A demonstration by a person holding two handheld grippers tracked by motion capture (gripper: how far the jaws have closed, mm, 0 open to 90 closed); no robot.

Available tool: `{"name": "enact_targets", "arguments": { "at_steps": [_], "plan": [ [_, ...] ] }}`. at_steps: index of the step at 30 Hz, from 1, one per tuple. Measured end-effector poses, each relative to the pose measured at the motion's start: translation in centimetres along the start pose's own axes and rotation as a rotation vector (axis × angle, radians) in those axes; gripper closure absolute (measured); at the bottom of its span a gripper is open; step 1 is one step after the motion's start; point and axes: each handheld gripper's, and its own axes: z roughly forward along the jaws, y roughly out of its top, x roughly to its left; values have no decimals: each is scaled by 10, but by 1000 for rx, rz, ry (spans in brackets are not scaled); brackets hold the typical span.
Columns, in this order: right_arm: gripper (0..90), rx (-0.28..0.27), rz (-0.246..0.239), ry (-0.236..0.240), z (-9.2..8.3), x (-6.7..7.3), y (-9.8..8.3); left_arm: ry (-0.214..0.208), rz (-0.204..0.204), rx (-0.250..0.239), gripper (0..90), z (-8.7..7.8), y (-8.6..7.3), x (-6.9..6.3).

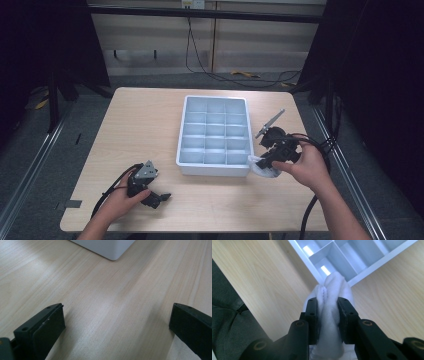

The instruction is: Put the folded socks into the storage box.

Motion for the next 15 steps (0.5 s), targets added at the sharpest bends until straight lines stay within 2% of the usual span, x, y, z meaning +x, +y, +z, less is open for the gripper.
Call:
{"name": "enact_targets", "arguments": {
  "at_steps": [7,8,9,11,15],
  "plan": [
    [749,8,4,-9,-9,-2,13,0,-1,0,0,0,0,0],
    [755,0,-7,-14,-10,-3,13,0,0,0,0,0,0,0],
    [758,-5,6,-16,-13,-2,13,1,1,-1,0,0,0,0],
    [762,-8,2,-4,-18,-3,10,1,0,-1,0,0,0,0],
    [764,-15,17,-9,-23,-3,5,1,0,0,0,0,0,0]
  ]
}}
